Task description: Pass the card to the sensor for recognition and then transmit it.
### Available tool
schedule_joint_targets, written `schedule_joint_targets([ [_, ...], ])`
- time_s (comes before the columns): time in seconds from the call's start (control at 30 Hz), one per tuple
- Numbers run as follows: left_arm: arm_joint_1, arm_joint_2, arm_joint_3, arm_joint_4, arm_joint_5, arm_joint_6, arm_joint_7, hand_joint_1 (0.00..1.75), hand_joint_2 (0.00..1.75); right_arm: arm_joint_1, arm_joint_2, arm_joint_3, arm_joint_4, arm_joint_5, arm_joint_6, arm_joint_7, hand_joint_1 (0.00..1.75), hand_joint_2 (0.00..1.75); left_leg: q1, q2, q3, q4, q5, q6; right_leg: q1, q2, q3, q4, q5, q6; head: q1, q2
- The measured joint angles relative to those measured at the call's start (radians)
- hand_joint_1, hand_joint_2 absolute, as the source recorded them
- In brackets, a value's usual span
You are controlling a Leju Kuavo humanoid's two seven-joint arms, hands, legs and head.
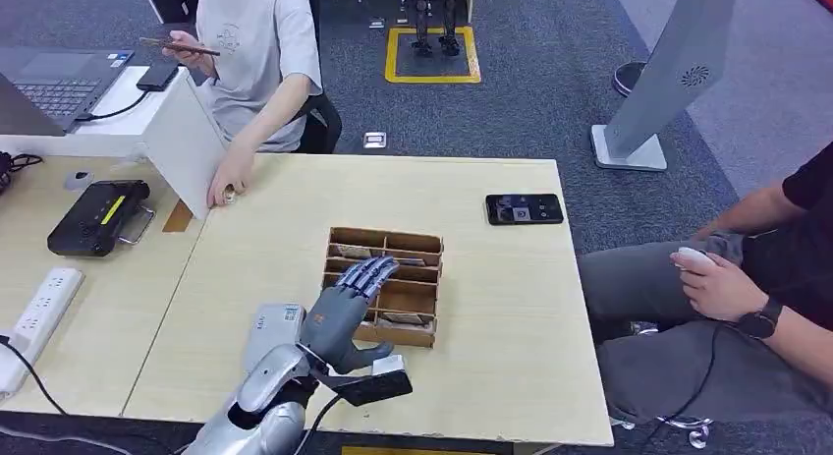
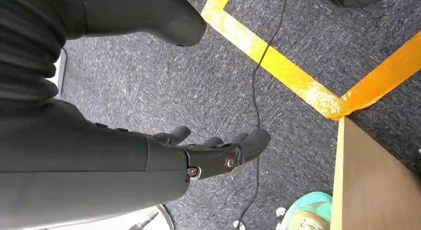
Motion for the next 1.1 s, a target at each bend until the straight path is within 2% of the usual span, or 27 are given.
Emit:
schedule_joint_targets([
  [0.83,0.007,0.0,0.0,-0.004,0.001,0.0,0.0,0.0,1.75,0.002,0.0,0.0,0.0,-0.003,0.0,0.0,0.0,1.75,0.0,0.0,0.0,0.0,0.0,0.0,0.0,0.0,0.0,0.0,0.0,0.0,0.0,0.0],
  [1.1,0.011,0.01,0.0,-0.004,0.02,-0.028,-0.021,0.0,1.75,0.002,0.0,0.002,0.0,-0.006,0.001,0.0,0.0,1.75,0.0,0.0,0.0,0.0,0.0,0.0,0.0,0.0,0.0,0.0,0.0,0.0,0.0,0.0],
])
